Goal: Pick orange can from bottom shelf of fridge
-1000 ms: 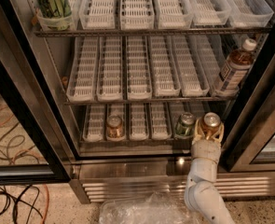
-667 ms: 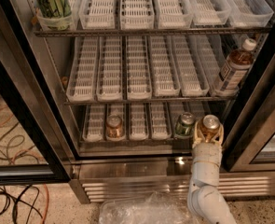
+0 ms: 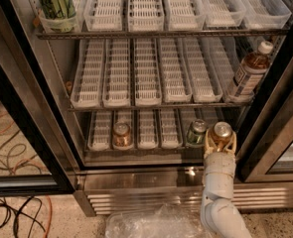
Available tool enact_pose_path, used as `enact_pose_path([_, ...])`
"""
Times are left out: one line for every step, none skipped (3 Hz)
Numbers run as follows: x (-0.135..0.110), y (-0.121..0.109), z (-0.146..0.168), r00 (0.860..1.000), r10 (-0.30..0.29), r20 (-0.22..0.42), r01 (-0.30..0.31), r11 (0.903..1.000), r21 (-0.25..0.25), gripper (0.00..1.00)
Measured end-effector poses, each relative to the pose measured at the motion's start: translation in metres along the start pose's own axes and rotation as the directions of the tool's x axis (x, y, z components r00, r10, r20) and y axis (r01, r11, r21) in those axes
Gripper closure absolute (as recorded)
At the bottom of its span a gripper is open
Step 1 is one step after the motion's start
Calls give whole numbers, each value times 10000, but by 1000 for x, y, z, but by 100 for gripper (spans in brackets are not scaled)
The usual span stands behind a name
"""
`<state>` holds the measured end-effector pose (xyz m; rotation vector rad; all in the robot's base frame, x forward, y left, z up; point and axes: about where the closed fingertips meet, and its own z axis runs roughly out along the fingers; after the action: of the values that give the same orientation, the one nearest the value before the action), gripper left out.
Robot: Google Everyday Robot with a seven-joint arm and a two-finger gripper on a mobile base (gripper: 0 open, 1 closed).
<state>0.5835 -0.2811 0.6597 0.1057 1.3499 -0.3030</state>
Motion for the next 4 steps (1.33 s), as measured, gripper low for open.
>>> enact_pose_path([-6, 6, -19, 10000, -34, -1, 34, 9973, -728, 100])
enact_pose_path([-8, 14, -42, 9996, -179, -228, 137, 9847, -1737, 100])
enact_pose_path([-6, 23, -63, 9984, -372, -426, 234, 9574, -2879, 100])
enact_pose_path([-10, 42, -80, 9987, -469, -208, 343, 9117, -4094, 100])
